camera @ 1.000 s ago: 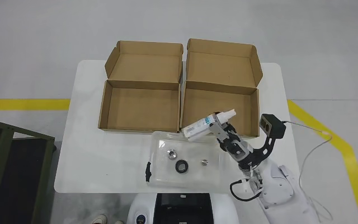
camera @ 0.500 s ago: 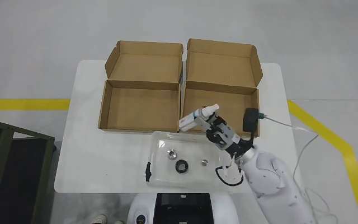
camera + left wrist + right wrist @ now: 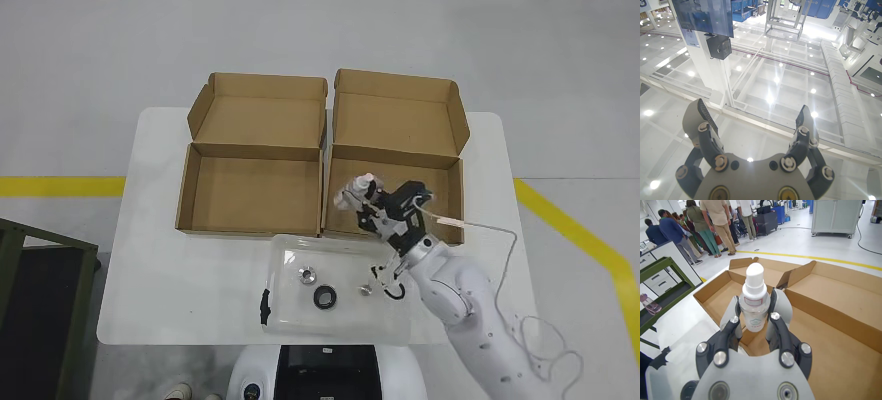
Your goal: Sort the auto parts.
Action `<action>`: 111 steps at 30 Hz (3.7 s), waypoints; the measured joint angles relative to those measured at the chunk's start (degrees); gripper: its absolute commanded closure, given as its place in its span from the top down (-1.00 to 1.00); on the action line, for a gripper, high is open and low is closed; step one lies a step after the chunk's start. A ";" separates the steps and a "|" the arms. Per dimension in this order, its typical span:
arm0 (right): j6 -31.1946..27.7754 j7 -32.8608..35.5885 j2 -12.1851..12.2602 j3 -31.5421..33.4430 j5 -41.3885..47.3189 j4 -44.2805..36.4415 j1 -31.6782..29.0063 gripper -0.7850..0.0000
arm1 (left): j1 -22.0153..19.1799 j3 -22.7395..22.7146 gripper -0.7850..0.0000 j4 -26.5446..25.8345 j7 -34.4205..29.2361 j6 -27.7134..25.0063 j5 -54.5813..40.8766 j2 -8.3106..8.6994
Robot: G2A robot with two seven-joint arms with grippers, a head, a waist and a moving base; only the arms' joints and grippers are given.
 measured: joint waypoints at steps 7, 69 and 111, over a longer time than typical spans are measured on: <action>-1.24 0.06 -0.67 -3.16 -4.90 7.61 4.93 -1.00 | 0.00 0.00 1.00 0.00 0.00 0.00 0.00 0.00; -20.39 10.22 1.46 8.21 -4.34 -10.43 -6.08 1.00 | 0.00 0.00 1.00 0.00 0.00 0.00 0.00 0.00; -40.37 18.26 6.64 12.52 -19.49 -14.62 -16.88 0.40 | 0.00 0.00 1.00 0.00 0.00 0.00 0.00 0.00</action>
